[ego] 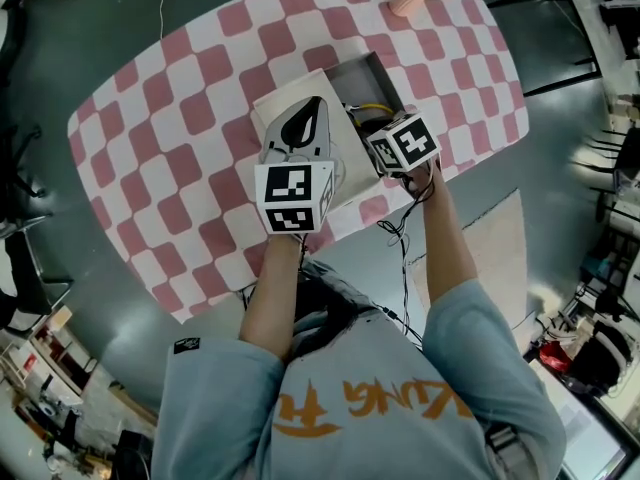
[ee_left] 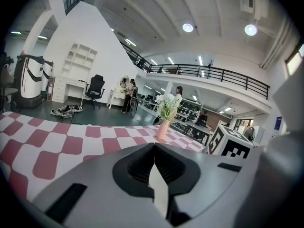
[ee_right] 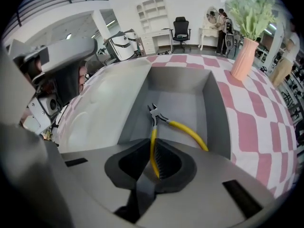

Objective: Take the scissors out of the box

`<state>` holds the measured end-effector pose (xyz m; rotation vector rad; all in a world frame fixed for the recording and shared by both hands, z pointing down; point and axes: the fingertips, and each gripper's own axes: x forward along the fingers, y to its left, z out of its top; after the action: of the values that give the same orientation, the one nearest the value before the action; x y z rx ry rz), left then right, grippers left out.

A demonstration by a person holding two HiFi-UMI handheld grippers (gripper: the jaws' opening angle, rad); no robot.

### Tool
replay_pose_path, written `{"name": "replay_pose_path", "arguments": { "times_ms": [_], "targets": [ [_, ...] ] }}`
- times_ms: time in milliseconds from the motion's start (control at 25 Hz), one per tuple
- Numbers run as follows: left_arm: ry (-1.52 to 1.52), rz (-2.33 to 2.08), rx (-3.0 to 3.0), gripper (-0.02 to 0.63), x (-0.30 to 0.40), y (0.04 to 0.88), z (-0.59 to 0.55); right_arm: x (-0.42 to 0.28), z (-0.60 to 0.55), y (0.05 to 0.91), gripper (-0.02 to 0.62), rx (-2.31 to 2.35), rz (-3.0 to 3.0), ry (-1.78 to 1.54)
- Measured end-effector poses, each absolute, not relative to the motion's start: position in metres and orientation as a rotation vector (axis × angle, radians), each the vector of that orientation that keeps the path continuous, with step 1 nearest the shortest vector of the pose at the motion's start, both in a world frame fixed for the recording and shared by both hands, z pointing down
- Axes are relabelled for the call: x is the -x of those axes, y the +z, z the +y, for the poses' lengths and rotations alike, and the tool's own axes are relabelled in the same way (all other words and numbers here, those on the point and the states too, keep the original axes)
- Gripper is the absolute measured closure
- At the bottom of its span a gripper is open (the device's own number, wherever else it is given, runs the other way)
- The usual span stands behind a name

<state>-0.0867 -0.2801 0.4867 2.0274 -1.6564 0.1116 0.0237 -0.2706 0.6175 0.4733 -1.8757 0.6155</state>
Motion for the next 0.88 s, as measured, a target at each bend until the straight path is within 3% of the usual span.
{"name": "replay_pose_path", "arguments": {
  "times_ms": [880],
  "targets": [
    [0.149, -1.627, -2.152, 0.586, 0.058, 0.449, -0.25, -0.062, -0.272, 0.5, 0.565, -1.046, -2.199, 0.657]
  ]
}}
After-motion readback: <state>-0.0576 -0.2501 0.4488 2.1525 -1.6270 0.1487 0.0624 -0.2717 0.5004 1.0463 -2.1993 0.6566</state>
